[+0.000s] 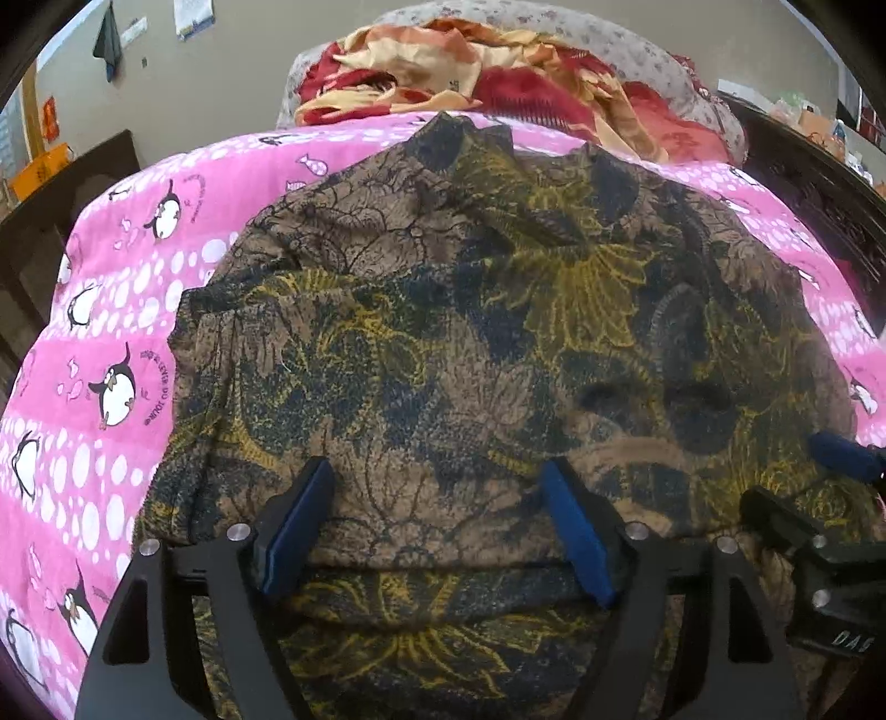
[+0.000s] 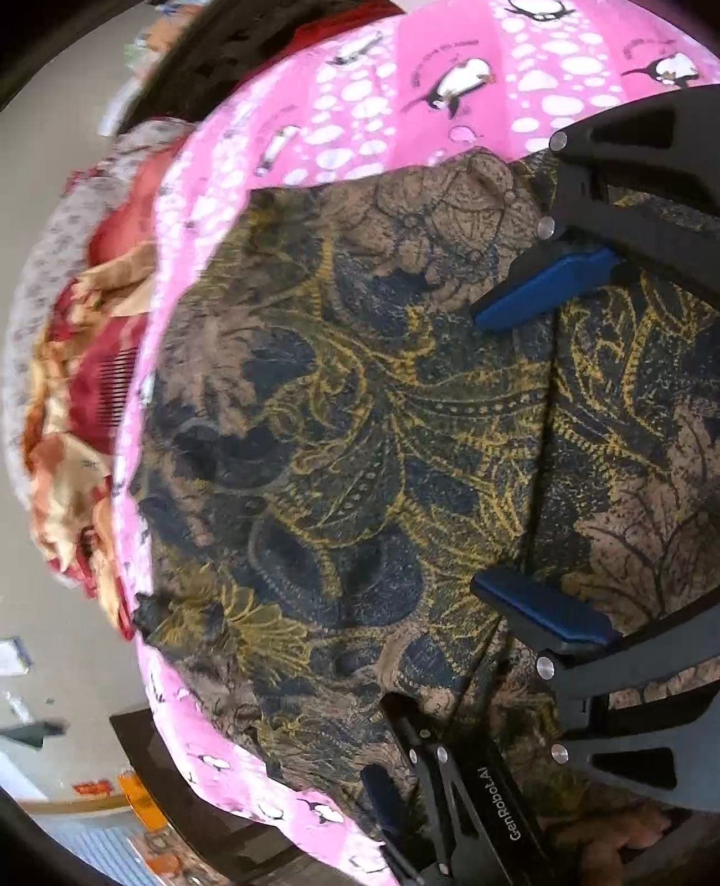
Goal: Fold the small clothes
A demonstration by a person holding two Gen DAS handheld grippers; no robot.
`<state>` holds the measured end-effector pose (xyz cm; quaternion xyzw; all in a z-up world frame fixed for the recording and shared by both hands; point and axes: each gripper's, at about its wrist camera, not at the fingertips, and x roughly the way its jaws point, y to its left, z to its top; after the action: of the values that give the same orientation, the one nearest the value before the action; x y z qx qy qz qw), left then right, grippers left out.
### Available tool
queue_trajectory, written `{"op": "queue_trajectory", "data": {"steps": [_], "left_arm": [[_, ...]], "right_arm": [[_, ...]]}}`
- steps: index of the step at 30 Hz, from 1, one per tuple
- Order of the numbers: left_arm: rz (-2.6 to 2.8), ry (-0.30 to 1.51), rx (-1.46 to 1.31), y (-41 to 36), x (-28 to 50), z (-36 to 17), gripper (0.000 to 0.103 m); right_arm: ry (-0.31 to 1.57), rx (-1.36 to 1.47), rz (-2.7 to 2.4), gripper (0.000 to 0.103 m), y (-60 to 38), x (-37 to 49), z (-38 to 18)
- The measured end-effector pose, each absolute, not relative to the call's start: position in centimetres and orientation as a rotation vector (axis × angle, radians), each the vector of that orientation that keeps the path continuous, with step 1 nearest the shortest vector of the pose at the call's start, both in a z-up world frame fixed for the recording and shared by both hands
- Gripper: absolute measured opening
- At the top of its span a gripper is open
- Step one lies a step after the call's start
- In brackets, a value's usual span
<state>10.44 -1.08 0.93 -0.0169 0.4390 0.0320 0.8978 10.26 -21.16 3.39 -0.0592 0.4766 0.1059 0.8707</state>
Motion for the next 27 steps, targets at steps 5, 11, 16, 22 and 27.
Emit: {"op": "queue_trajectory", "data": {"steps": [5, 11, 16, 22, 27], "left_arm": [[0.033, 0.952, -0.091, 0.3, 6.7, 2.6, 0.078], [-0.066, 1.105, -0.055, 2.3, 0.2, 0.4, 0.09], [-0.129, 1.04, 0.039, 4.4, -6.5, 3.2, 0.09], [-0.159, 0.978, -0.01, 9.2, -16.5, 5.2, 0.09], [-0.258, 1.01, -0.131, 8.8, -20.7, 4.4, 0.089]], "right_arm": [[1.046, -0.097, 0.266, 0.091, -22.5, 6.0, 6.0], [1.162, -0.298, 0.329, 0.102, -24.1, -2.3, 3.0], [1.124, -0.254, 0.31, 0.101, -25.9, -6.7, 6.7], [0.872, -0.284, 0.263, 0.101, -29.4, -13.3, 10.6], [0.81, -0.244, 0.247, 0.1, -30.6, -15.5, 9.6]]}}
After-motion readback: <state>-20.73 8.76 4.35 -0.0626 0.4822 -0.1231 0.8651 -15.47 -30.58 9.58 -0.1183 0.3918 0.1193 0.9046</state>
